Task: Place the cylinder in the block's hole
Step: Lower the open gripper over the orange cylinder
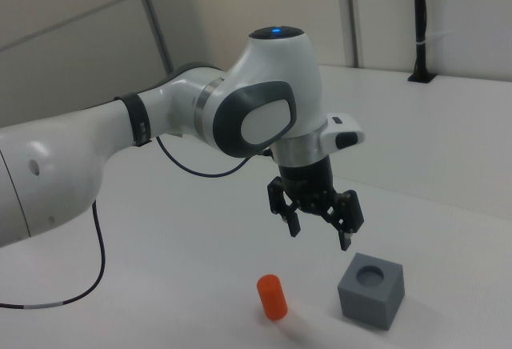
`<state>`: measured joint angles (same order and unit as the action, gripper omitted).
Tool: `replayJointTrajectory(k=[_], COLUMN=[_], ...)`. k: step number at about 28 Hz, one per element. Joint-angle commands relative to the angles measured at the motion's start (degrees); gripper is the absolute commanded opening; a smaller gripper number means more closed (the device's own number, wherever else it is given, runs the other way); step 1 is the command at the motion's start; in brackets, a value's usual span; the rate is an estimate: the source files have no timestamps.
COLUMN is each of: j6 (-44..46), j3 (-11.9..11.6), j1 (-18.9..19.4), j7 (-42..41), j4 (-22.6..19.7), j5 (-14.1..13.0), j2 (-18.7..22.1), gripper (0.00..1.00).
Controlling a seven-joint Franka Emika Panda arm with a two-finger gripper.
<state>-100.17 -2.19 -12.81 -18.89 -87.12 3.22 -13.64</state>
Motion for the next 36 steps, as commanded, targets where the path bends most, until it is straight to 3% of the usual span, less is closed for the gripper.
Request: replayJointTrajectory(k=[1,9,12,18,19,22,30,36], j6=[1.64,1.56,0.59,-10.37,-14.14,-17.07,-17.34,-18.48], j3=[-0.36,-0.18,-0.09,0.26,0.26,0.17,0.17,0.43], j1=[0.15,0.33,0.5,3.31,4.62,6.3,9.91,10.52], j7=[-0.18,0.0,-0.18,-0.62,-0.71,-0.71,-0.79,-0.79], j4=[0.73,-0.06,-2.69,-16.74,-21.63,-25.81,-27.75,-26.52], j5=[0.65,0.65,0.21,-0.14,-0.14,-0.14,-0.06,0.47], j2=[0.28,0.89,2.74,9.59,11.77,13.29,11.54,6.27], gripper=[1.0,1.0,1.0,1.0,1.0,1.0,1.0,1.0])
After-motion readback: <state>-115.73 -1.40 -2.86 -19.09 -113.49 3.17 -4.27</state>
